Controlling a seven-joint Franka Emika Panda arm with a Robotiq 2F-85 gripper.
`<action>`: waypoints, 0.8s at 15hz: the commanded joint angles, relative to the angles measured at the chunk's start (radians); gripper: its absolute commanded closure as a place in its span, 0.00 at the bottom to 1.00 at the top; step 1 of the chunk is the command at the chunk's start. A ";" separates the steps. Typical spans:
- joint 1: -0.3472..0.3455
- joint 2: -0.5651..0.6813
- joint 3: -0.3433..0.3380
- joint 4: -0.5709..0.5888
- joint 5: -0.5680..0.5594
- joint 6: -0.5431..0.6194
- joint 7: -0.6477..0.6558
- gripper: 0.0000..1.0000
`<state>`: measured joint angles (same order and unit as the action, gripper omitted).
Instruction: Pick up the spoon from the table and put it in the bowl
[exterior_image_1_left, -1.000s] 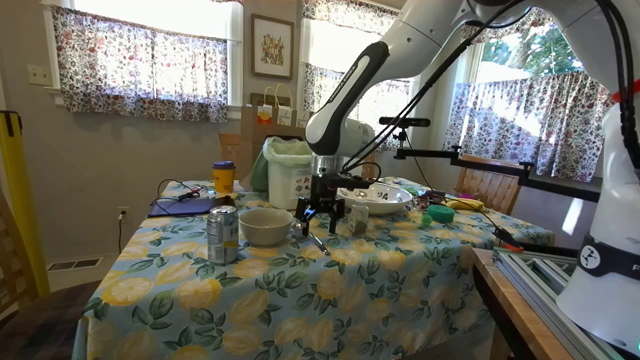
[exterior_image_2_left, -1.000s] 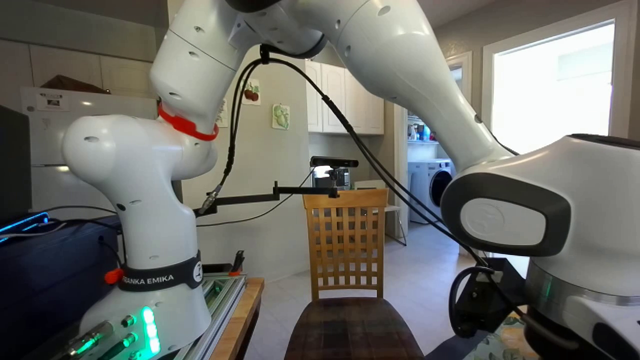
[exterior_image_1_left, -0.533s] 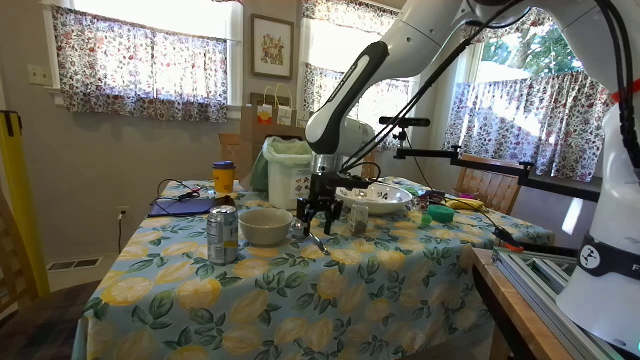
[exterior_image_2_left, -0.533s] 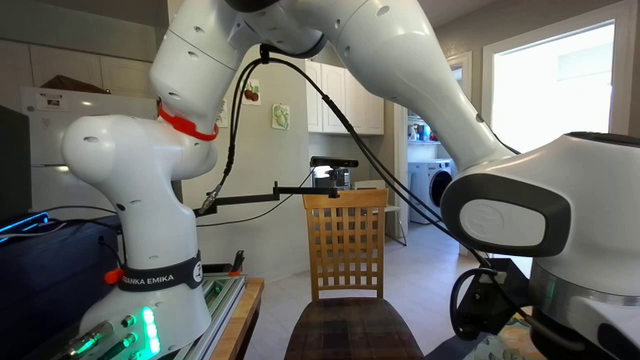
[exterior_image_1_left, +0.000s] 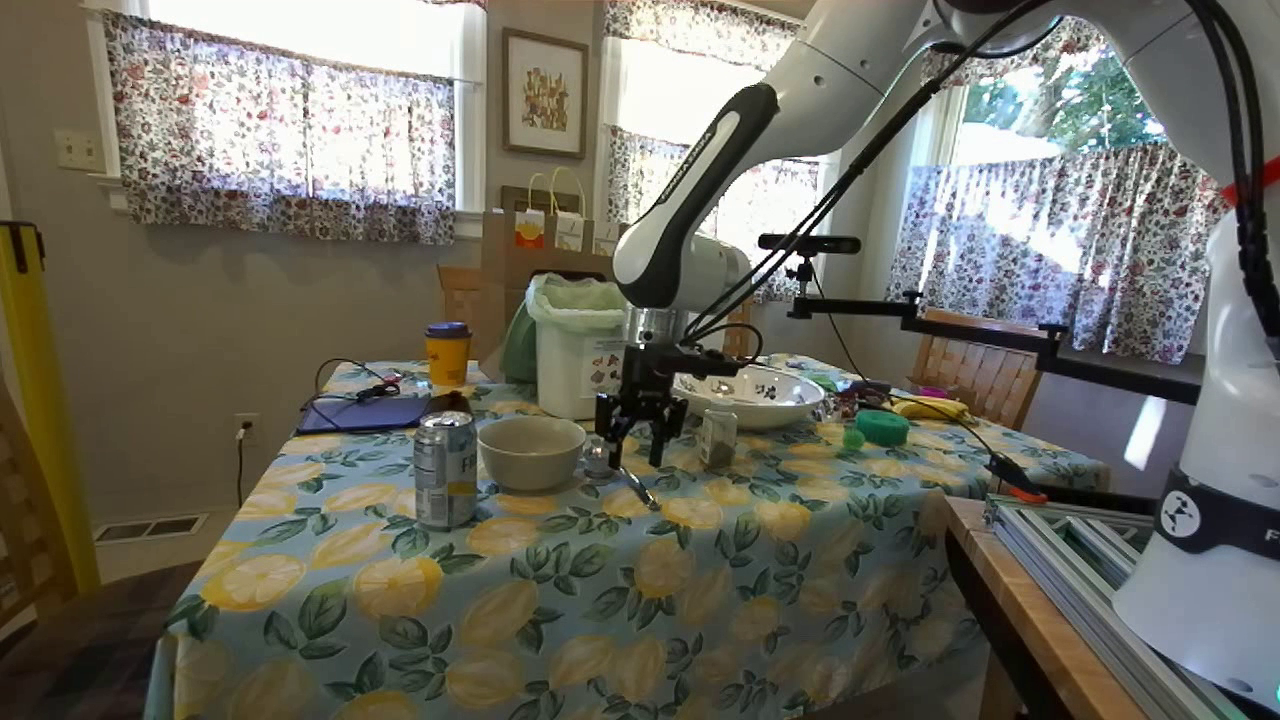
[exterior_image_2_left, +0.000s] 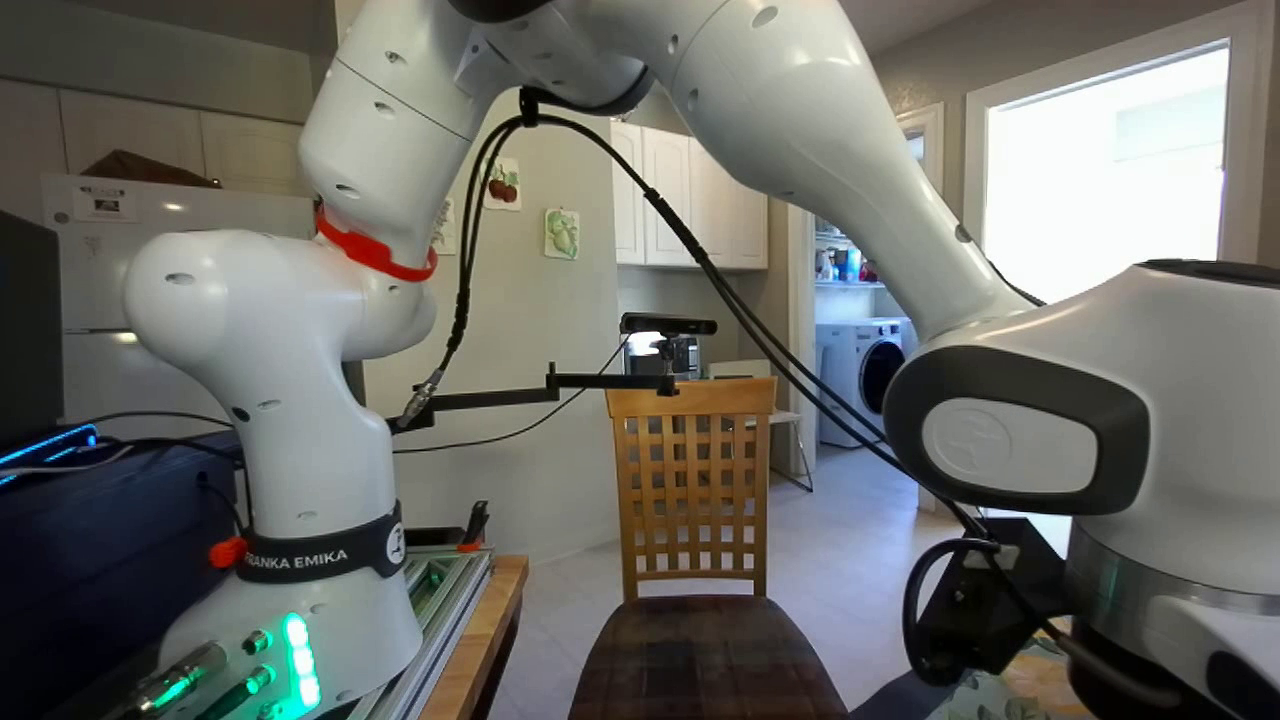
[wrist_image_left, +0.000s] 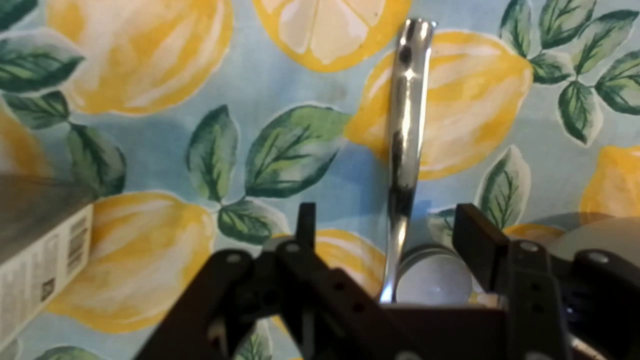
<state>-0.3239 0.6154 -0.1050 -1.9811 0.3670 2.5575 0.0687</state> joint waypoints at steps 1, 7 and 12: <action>-0.010 -0.001 0.008 -0.002 0.007 0.008 -0.015 0.32; -0.007 0.006 0.007 -0.002 0.004 0.012 -0.016 0.37; -0.005 0.017 0.006 0.001 0.001 0.016 -0.015 0.42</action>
<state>-0.3233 0.6223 -0.1050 -1.9812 0.3664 2.5575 0.0687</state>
